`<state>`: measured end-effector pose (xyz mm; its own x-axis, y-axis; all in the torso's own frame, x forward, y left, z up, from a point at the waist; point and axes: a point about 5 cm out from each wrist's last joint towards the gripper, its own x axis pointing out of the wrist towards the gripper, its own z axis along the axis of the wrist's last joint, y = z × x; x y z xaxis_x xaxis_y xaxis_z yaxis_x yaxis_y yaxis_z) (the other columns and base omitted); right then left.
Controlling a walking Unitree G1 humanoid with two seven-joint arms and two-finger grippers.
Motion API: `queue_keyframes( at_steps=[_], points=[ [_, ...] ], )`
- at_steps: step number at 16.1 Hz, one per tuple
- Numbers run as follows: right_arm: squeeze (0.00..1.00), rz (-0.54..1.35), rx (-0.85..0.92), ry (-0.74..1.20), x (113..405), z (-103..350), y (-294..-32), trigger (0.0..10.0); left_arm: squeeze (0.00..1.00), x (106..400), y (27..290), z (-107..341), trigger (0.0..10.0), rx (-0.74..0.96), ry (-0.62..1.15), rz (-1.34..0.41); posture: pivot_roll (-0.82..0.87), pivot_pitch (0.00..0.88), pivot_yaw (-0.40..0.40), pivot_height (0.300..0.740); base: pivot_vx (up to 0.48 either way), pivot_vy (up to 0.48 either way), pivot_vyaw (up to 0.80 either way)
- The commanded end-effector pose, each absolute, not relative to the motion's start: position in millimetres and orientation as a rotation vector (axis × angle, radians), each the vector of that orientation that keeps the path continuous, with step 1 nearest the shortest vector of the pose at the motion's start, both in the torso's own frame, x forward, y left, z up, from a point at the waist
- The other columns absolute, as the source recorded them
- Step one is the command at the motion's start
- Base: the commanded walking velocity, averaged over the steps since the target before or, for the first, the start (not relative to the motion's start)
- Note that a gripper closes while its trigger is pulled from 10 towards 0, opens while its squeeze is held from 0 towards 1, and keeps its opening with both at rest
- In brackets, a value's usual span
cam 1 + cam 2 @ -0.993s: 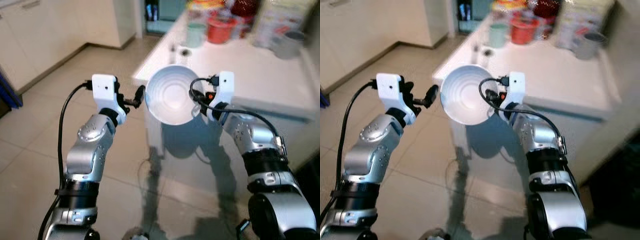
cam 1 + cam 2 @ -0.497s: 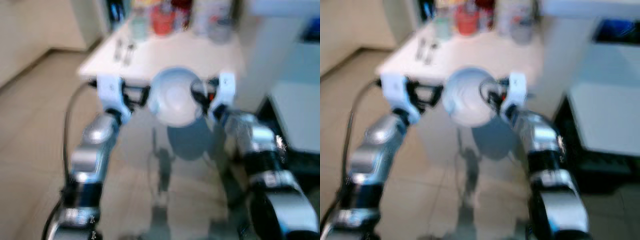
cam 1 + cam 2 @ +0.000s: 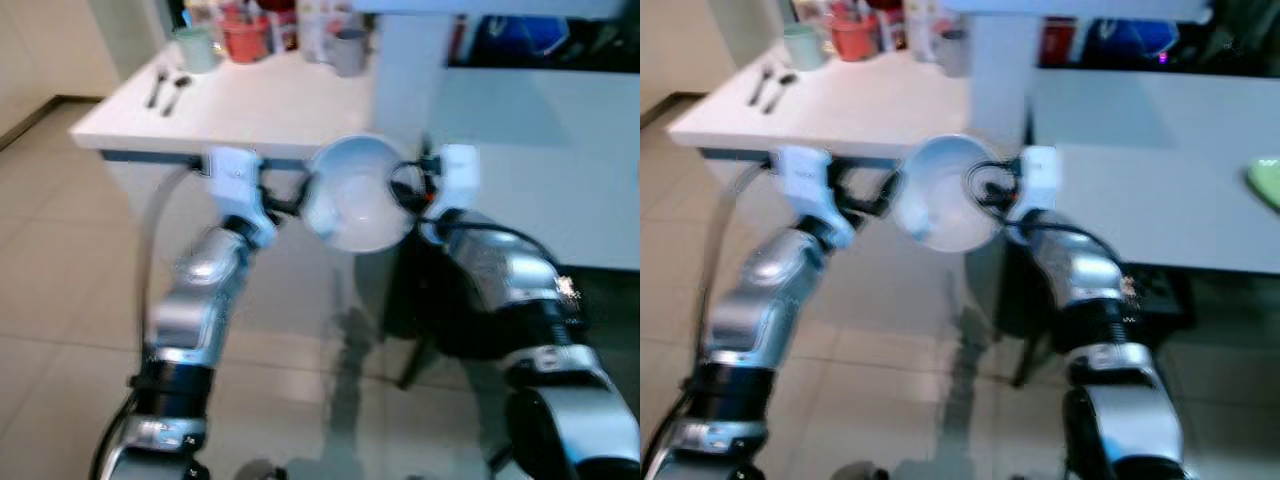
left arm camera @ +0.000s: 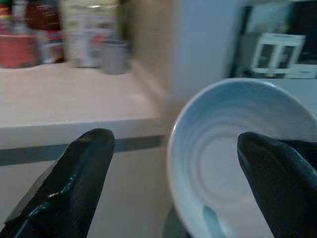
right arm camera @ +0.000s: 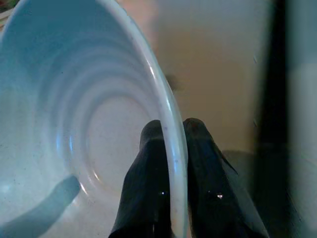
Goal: Setting the table
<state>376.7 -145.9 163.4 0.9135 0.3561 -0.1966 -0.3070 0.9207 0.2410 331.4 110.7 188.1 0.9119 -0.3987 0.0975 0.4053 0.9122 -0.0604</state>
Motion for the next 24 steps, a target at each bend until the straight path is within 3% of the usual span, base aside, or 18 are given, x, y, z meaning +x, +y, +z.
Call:
queue_keyframes(
  at_steps=[1,6,24],
  points=[
    [0.00,0.374,0.216,0.190,379,176,-137,10.0,0.00,333,120,193,10.0,-0.053,-0.099,-0.388,0.04,0.000,0.064,0.740,0.000,-0.480,0.00],
    [0.00,0.378,0.209,0.187,379,175,-136,10.0,0.00,334,118,193,10.0,-0.025,-0.095,-0.393,0.04,0.000,0.067,0.740,0.000,-0.472,0.00],
    [0.00,0.383,0.174,0.175,377,176,-138,10.0,0.00,334,110,192,10.0,0.030,-0.113,-0.413,0.03,0.000,0.063,0.740,0.347,-0.293,0.00]
  ],
)
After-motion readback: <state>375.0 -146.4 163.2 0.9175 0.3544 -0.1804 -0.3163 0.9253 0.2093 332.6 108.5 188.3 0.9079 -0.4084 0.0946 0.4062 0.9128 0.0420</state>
